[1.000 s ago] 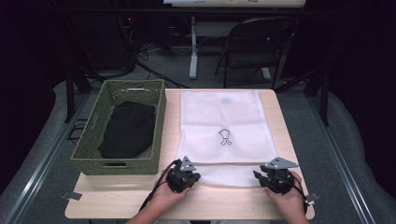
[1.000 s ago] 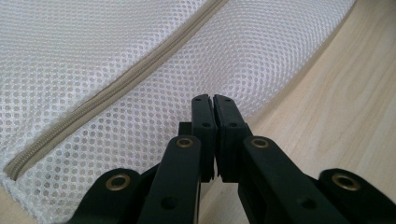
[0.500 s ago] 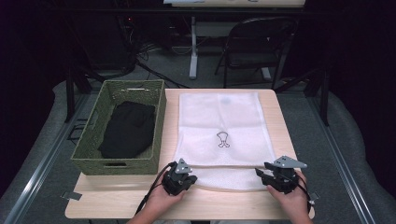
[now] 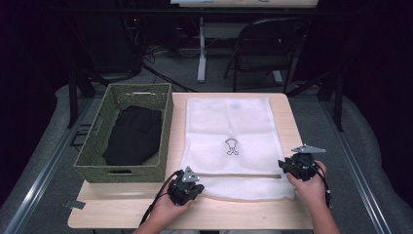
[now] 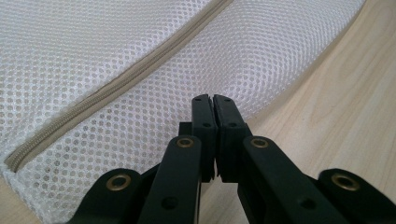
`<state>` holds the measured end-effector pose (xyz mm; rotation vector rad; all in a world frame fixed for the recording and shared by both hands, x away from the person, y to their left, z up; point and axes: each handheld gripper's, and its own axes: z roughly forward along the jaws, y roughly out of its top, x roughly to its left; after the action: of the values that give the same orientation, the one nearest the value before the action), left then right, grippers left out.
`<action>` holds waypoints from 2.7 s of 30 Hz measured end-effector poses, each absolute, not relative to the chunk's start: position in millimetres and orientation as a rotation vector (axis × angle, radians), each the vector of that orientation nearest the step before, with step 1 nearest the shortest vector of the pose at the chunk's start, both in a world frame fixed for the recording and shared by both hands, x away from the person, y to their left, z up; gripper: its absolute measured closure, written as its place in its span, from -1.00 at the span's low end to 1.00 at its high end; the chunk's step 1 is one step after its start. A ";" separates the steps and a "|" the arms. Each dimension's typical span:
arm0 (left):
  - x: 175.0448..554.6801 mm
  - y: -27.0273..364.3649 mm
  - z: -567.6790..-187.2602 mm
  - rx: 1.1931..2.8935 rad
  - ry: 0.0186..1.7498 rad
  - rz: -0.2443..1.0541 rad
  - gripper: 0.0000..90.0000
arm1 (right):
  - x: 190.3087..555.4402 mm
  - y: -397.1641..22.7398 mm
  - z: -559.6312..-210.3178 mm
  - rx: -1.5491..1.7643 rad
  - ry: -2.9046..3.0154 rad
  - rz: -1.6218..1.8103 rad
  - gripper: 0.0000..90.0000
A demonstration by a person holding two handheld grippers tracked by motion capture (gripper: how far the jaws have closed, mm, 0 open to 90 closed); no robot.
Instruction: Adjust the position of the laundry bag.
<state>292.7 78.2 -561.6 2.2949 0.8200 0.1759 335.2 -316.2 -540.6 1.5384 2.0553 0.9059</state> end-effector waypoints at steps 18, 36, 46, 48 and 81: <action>294.9 81.8 -564.2 2.298 0.832 0.160 0.97 | 351.3 -329.0 -560.1 1.699 2.096 0.845 0.54; 278.5 87.7 -561.1 2.320 0.850 0.170 0.97 | 335.0 -321.4 -556.1 1.606 2.184 0.843 0.93; 260.0 89.3 -562.0 2.336 0.831 0.168 0.95 | 316.6 -322.3 -554.6 1.601 2.195 0.861 0.93; 257.6 89.9 -562.0 2.332 0.838 0.162 0.95 | 314.7 -322.0 -553.8 1.603 2.194 0.861 0.93; 294.8 39.8 -518.0 2.211 0.834 0.154 0.27 | 290.8 -321.1 -549.6 1.531 2.111 0.898 0.15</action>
<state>294.8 39.8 -518.0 2.2110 0.8339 0.1539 290.8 -321.1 -549.6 1.5314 2.1115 0.8982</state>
